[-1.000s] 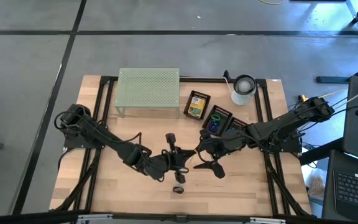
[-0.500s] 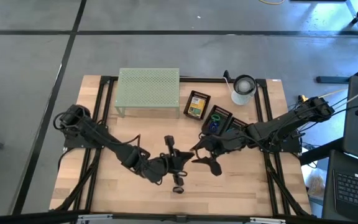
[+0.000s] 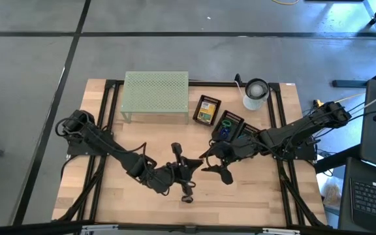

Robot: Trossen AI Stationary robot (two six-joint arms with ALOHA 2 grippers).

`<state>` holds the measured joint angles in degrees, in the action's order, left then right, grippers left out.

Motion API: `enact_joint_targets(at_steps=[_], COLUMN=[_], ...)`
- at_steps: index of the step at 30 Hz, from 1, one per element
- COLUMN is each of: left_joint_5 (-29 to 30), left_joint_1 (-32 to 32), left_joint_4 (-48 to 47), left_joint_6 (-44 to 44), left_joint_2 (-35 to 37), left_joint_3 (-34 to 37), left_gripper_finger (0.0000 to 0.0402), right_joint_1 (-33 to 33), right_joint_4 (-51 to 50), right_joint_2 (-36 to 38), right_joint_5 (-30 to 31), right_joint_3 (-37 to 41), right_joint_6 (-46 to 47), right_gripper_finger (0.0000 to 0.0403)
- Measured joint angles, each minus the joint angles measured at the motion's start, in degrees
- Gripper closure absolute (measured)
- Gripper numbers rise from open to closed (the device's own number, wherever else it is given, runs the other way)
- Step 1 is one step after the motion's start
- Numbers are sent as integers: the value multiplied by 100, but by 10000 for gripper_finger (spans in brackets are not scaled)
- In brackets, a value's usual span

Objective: Pick & Place Office Desk Supplies
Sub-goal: Put the yellow rubber band into the bottom black bin

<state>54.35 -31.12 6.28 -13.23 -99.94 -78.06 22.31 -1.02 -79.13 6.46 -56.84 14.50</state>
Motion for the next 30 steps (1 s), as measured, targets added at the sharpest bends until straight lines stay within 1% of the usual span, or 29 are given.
enact_joint_targets(at_steps=[10,14,17,19,25,26,27,30], left_joint_5=[9,9,9,15,232,279,324,463], left_joint_1=[186,186,189,189,186,181,167,138], left_joint_4=[0,0,0,0,0,0,0,0], left_joint_6=[0,0,1,11,45,64,106,305], left_joint_2=[0,0,0,0,0,0,0,0], left_joint_3=[0,0,0,0,0,0,0,0], left_gripper_finger=[399,399,398,398,398,397,396,388], right_joint_1=[-2,-2,-1,-2,-1,-2,-2,-2], right_joint_4=[18,18,18,18,17,16,16,17], right_joint_2=[0,2,2,2,2,0,2,2], right_joint_5=[-5,-5,-5,-5,-5,-5,-2,-2], right_joint_3=[0,0,0,0,0,0,0,0], right_joint_6=[0,0,0,0,0,4,43,346], right_gripper_finger=[185,206,237,266,375,388,394,389])
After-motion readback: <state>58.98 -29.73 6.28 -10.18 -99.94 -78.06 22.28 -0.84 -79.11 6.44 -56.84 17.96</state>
